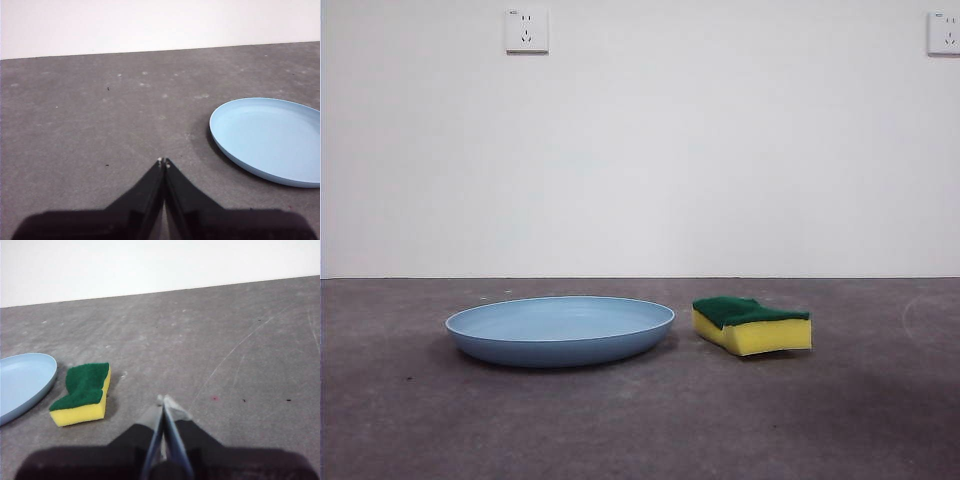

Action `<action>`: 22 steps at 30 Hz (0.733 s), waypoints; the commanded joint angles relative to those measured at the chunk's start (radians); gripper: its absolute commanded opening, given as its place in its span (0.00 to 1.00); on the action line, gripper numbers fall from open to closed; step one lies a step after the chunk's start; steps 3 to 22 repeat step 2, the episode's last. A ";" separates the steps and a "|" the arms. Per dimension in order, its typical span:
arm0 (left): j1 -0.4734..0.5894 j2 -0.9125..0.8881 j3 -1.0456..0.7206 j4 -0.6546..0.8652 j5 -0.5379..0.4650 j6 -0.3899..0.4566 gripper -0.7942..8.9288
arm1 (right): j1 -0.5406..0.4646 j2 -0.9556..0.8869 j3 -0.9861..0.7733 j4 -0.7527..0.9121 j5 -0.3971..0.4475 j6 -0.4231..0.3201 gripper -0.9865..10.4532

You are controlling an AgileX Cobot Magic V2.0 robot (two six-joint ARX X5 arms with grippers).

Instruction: Pick up the plate,pick up the cloth,clean the plate with the cloth

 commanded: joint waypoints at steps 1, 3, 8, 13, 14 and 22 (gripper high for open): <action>0.002 -0.003 -0.014 0.002 -0.001 -0.009 0.08 | 0.001 -0.003 -0.012 -0.006 0.000 0.009 0.09; 0.002 -0.003 -0.014 0.002 -0.001 -0.009 0.08 | 0.001 -0.003 -0.012 -0.006 0.000 0.009 0.09; 0.002 -0.003 -0.014 0.002 -0.001 -0.009 0.08 | 0.001 -0.003 -0.012 -0.006 0.000 0.009 0.09; 0.002 -0.003 -0.014 0.002 -0.001 -0.009 0.08 | 0.001 -0.003 -0.012 -0.006 0.000 0.009 0.09; 0.002 -0.003 -0.014 0.002 -0.001 -0.009 0.08 | 0.001 -0.003 -0.012 -0.006 0.000 0.009 0.09; 0.002 -0.003 -0.014 0.002 -0.001 -0.009 0.08 | 0.001 -0.003 -0.012 -0.006 0.000 0.009 0.09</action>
